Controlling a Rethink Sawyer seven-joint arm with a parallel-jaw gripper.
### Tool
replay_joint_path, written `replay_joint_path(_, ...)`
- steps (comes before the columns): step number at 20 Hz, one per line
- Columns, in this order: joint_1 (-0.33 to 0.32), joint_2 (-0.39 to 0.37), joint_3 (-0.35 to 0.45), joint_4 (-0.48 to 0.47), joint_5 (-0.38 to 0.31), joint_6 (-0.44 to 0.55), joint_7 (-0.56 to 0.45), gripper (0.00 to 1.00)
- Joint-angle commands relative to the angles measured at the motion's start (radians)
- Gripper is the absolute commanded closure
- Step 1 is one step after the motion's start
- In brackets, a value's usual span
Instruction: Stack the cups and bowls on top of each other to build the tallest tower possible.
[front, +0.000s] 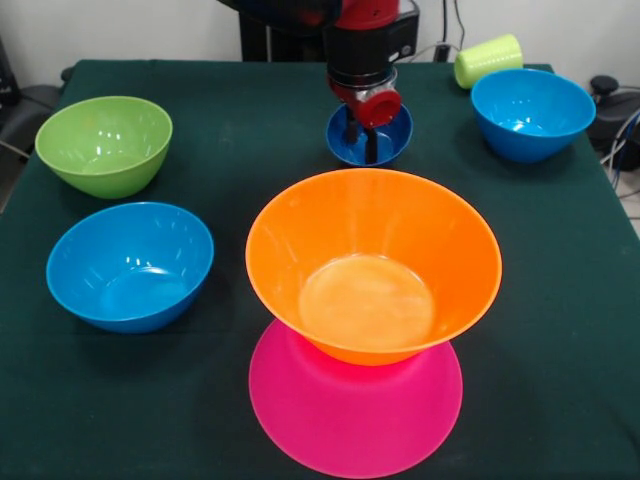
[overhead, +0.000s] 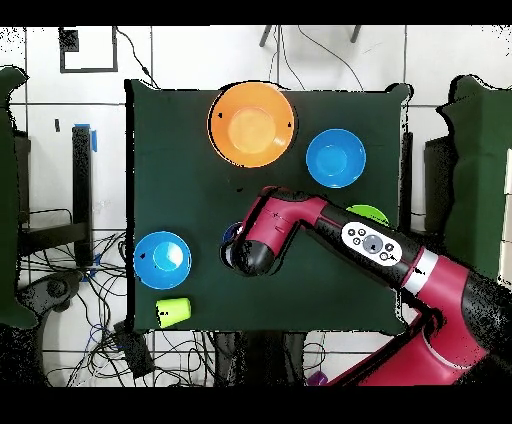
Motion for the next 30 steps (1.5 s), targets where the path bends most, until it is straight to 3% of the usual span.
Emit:
replay_joint_path(1,0.036,-0.012,-0.140,0.087,-0.017,-0.040,-0.062,0.00)
replay_joint_path(9,0.042,-0.029,-0.143,0.082,0.001,-0.052,-0.090,0.00)
replay_joint_path(15,0.036,-0.080,-0.069,-0.057,0.177,0.032,-0.099,0.00)
replay_joint_path(20,0.048,-0.103,-0.060,-0.079,0.244,0.033,-0.100,0.00)
replay_joint_path(30,0.097,-0.135,-0.058,-0.063,0.274,-0.004,-0.052,0.00)
